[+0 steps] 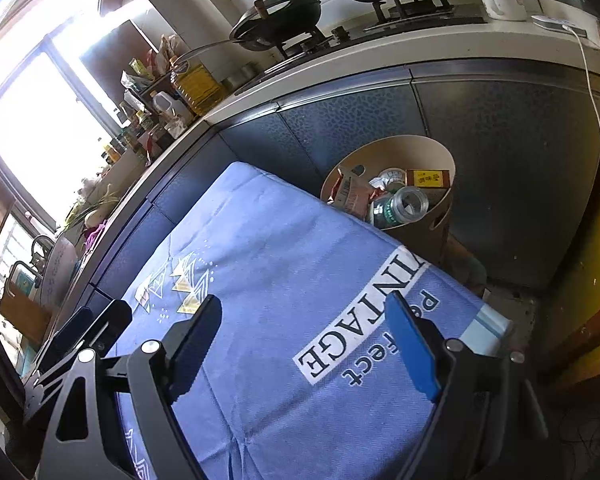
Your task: Collect trash
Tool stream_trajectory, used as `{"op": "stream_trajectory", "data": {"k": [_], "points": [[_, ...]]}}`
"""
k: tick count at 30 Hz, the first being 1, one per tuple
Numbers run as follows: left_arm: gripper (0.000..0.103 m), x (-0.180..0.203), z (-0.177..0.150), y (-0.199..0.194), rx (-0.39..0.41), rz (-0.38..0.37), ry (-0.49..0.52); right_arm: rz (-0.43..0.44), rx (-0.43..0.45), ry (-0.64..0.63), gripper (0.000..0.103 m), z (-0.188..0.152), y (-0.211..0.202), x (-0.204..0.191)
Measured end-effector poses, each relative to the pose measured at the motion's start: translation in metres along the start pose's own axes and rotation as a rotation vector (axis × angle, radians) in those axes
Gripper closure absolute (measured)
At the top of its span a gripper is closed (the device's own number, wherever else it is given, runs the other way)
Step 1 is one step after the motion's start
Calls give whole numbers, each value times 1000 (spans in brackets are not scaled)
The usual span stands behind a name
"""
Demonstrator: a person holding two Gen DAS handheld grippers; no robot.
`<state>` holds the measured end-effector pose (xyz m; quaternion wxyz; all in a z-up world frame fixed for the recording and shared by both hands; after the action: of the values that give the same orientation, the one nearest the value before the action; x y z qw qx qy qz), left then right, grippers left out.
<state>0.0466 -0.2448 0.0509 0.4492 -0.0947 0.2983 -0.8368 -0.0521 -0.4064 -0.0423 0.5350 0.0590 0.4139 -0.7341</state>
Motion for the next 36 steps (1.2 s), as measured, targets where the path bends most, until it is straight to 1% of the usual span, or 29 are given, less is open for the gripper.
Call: {"op": "stream_trajectory", "data": {"k": [6, 8, 9, 13, 16, 20, 23, 28, 32, 36], "points": [[6, 5, 2, -2, -17, -23, -17, 3, 11, 19, 22, 1, -6, 10], [6, 5, 0, 1, -46, 5, -22, 5, 15, 23, 22, 2, -7, 14], [6, 4, 0, 1, -50, 8, -25, 5, 15, 26, 22, 3, -7, 16], [6, 3, -1, -1, -53, -8, -41, 5, 4, 39, 22, 1, -5, 20], [6, 4, -1, -2, -49, -1, -33, 6, 0, 41, 22, 1, -4, 20], [6, 4, -3, 2, -77, -9, -32, 6, -1, 37, 22, 0, -3, 20], [6, 1, -4, 2, -70, 5, -34, 4, -6, 38, 22, 1, -1, 20], [6, -5, -2, 0, -61, -6, -57, 4, -13, 33, 22, 2, 2, 19], [6, -7, -2, 0, -63, 2, -51, 11, -13, 29, 22, 2, 3, 16], [6, -6, -3, 1, -72, -13, -47, 18, -12, 25, 22, 2, 2, 14]]}}
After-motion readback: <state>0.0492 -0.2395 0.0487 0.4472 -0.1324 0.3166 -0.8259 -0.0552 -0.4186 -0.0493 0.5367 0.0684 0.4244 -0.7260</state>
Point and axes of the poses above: each gripper's, at about its wrist camera, not at the fingertips, and y roughly the way its jaws point, x to its right, z to its top, the point moved 2 cm from there along y, roughly the way its jaws point, and after that the axes turned 3 degrees about z, right-handed, at the moved point
